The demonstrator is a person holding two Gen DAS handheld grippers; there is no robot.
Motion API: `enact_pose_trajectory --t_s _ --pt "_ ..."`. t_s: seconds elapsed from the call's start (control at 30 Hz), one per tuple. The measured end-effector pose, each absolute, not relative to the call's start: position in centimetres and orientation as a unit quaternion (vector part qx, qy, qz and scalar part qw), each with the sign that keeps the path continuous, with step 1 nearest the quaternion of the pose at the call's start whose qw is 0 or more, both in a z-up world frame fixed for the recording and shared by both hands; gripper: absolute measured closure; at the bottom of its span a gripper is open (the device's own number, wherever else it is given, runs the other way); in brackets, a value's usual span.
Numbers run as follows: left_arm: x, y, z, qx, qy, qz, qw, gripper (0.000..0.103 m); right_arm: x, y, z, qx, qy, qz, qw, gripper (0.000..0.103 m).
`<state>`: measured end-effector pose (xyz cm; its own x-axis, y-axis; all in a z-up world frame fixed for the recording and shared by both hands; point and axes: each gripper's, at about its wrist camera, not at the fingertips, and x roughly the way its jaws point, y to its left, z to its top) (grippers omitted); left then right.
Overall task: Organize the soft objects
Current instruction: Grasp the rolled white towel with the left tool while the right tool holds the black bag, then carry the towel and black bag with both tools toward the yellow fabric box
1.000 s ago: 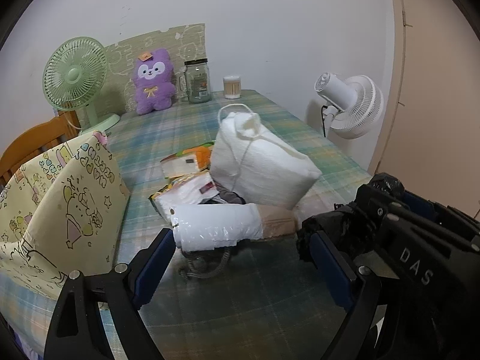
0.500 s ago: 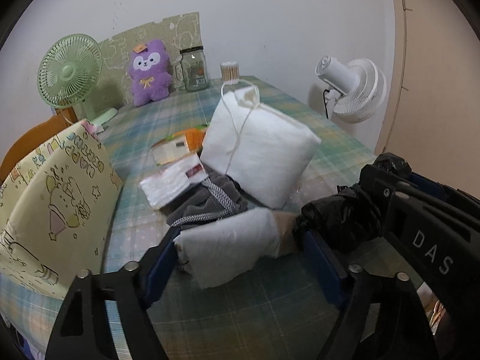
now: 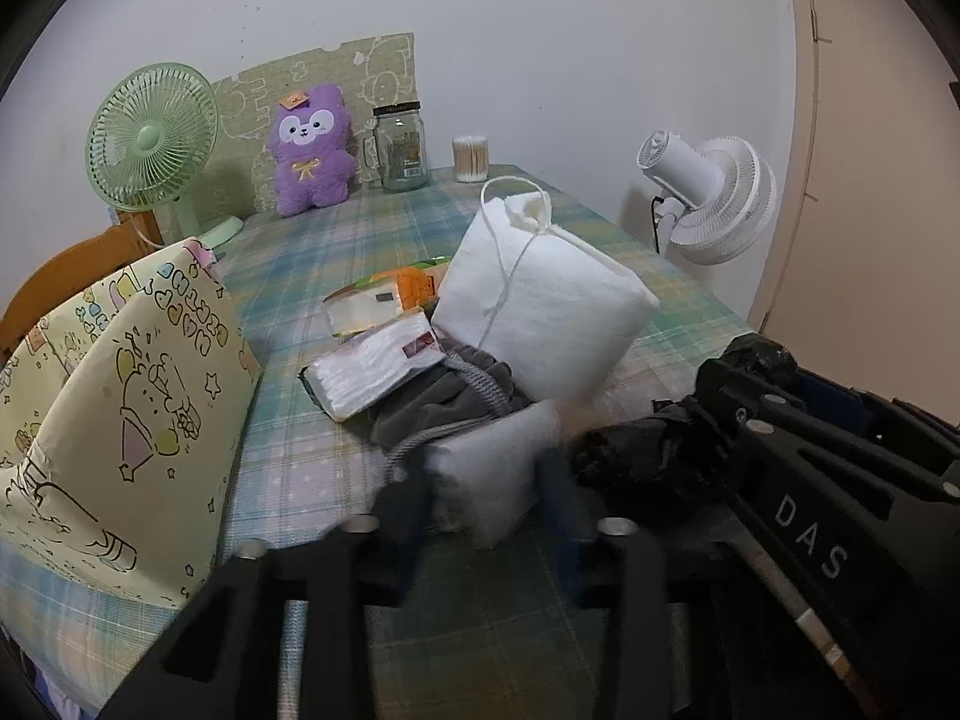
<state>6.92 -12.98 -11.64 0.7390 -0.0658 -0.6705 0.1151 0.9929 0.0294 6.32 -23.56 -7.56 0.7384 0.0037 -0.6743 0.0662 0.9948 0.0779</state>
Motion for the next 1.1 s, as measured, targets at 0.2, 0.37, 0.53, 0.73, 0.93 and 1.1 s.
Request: enact_pose_trajectory --t_s 0.2,0.37,0.53,0.73,0.93,1.1 --pt "6.8 -12.8 -11.4 0.026 0.362 -0.059 0.930 0.078 5.8 -22.8 -6.9 0.041 0.355 -0.017 0.934 0.063" --pt "6.2 -12.6 -10.9 0.021 0.354 -0.069 0.932 0.085 5.4 -22.3 -6.5 0.036 0.352 -0.019 0.935 0.063" --pt "5.8 -12.3 -10.2 0.012 0.351 -0.072 0.934 0.086 4.9 -22.0 -5.4 0.032 0.344 -0.020 0.938 0.062" --pt "5.3 -11.8 -8.3 0.003 0.337 -0.075 0.938 0.087 4.0 -21.5 -3.6 0.030 0.330 -0.024 0.943 0.062" --pt "4.9 -11.4 -6.5 0.001 0.322 -0.077 0.944 0.087 3.2 -20.9 -1.6 0.029 0.312 -0.028 0.949 0.062" --pt "4.6 -11.0 -5.3 -0.004 0.316 -0.078 0.946 0.087 2.7 -20.3 -0.6 0.026 0.305 -0.029 0.951 0.062"
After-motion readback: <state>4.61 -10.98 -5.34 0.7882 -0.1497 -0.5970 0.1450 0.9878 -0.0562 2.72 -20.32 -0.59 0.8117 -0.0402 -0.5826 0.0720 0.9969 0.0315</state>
